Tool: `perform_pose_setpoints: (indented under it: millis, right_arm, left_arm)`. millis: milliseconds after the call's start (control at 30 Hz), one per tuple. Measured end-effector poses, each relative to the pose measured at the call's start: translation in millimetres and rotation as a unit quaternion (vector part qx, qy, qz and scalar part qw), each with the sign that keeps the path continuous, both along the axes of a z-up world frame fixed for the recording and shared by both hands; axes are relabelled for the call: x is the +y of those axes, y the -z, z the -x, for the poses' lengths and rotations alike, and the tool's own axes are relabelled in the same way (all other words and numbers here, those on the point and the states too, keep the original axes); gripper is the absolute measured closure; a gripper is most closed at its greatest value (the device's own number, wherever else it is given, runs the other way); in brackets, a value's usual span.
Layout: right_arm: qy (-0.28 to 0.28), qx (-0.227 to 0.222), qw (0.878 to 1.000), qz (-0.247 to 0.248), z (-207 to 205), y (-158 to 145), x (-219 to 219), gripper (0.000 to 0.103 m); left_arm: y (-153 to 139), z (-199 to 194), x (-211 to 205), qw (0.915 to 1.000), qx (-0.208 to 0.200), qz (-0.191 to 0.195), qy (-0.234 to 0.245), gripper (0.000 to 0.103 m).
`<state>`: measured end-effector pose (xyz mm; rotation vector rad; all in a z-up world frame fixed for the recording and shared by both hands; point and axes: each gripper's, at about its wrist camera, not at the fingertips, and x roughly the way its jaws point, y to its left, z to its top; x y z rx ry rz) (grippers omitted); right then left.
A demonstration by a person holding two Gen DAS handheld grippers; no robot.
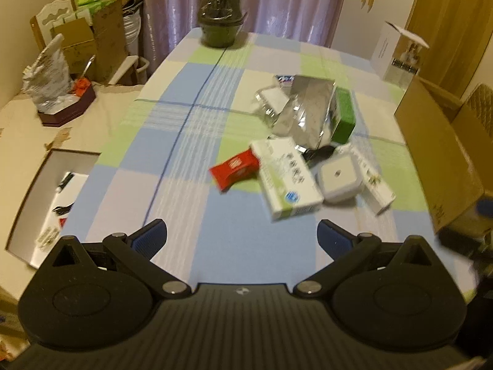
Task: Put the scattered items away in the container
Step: 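Grasp the white ointment box with the right tool while the left tool grasps the white-green medicine box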
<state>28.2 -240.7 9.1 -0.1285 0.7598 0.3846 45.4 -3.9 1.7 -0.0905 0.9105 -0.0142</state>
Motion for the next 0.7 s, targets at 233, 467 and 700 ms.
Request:
perform_pose_setpoints:
  millis: [233,467,700]
  right_arm:
    - [-0.014,0.015,1.0,0.019,-29.5,31.1,-0.5,0.0]
    - [-0.028,0.028,0.999,0.026,-57.6,56.7,0.9,0.0]
    - [-0.033,0.036,0.998,0.028,-77.6,73.4,2.2,0.0]
  left_arm:
    - [31.6,-43.0,-10.0,0.9992,0.023,0.033,-0.003,0.001]
    - [62.0,-79.4,-24.3,0.9974,0.052,0.047,-0.017,0.004]
    - [76.7,-103.1,-38.1,0.9966,0.063,0.053,-0.01,0.008]
